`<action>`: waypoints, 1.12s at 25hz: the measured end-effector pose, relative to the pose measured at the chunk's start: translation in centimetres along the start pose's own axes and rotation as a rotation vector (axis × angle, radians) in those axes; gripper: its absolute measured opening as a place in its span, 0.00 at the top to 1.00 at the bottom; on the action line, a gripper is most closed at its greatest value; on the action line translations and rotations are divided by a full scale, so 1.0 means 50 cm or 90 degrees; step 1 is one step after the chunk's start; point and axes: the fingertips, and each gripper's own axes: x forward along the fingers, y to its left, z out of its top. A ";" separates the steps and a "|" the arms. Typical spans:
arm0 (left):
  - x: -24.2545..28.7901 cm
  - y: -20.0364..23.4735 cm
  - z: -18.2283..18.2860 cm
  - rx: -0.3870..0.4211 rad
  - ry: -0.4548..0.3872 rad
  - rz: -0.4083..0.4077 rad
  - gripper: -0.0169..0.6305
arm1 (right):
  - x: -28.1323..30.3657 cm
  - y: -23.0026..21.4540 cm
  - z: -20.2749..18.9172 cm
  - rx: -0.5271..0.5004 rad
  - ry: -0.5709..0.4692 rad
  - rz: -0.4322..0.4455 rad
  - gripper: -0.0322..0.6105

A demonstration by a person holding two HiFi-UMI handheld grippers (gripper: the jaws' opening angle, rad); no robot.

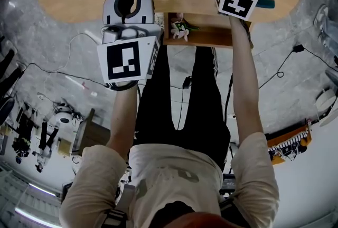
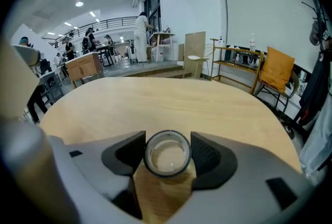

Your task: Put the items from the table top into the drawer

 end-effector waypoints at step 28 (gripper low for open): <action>0.017 -0.059 -0.015 0.022 0.016 -0.023 0.96 | -0.295 0.276 -0.384 -0.212 0.193 0.331 0.51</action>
